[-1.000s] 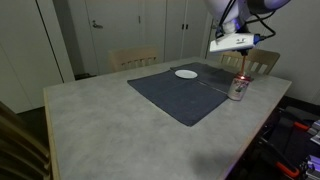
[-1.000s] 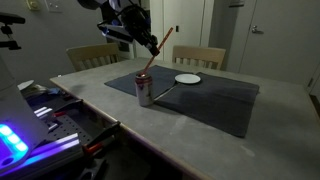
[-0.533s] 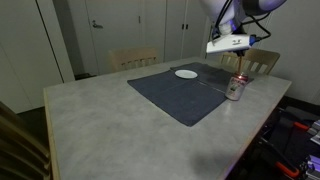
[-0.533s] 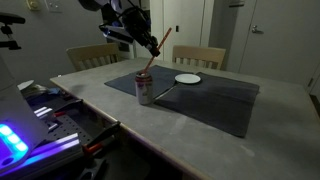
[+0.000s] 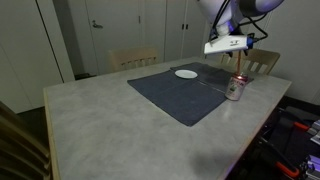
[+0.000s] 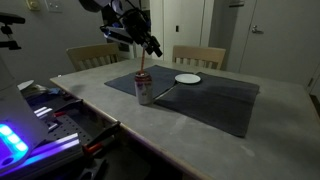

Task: Pick the straw and put it in the soda can

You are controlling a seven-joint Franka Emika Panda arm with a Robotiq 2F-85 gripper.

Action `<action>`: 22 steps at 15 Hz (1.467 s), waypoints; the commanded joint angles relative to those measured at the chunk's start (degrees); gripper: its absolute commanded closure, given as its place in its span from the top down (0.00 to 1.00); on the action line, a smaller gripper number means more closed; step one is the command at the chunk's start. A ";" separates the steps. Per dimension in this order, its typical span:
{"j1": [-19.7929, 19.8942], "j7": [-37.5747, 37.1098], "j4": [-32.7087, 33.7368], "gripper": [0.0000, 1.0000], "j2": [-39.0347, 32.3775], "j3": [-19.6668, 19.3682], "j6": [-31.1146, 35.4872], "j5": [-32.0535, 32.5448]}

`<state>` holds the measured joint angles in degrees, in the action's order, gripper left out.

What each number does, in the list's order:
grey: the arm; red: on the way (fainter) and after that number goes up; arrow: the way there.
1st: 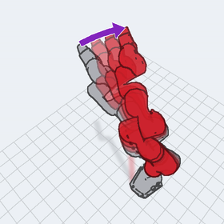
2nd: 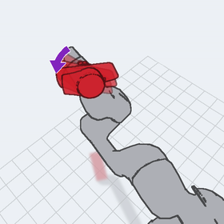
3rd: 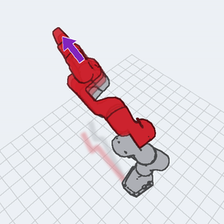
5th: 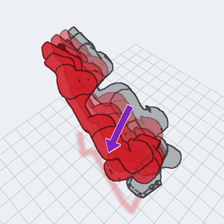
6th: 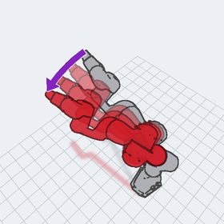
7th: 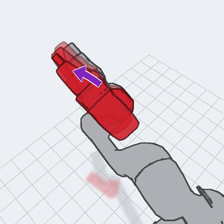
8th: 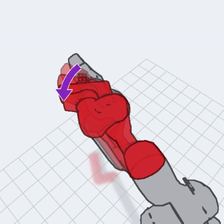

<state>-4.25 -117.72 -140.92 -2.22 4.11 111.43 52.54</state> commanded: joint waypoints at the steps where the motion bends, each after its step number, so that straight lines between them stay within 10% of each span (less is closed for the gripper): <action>1: -0.14 1.08 1.56 0.62 -1.34 0.01 -0.57 -0.72; 6: 0.22 6.88 1.38 0.99 0.77 -0.22 0.99 -1.09; 13: 1.65 26.11 0.86 1.00 5.25 -2.07 9.09 -7.49; 22: 2.24 61.59 0.33 1.00 10.20 -3.87 16.05 -32.61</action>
<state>-2.65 -66.29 -139.55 6.19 0.32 125.39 26.89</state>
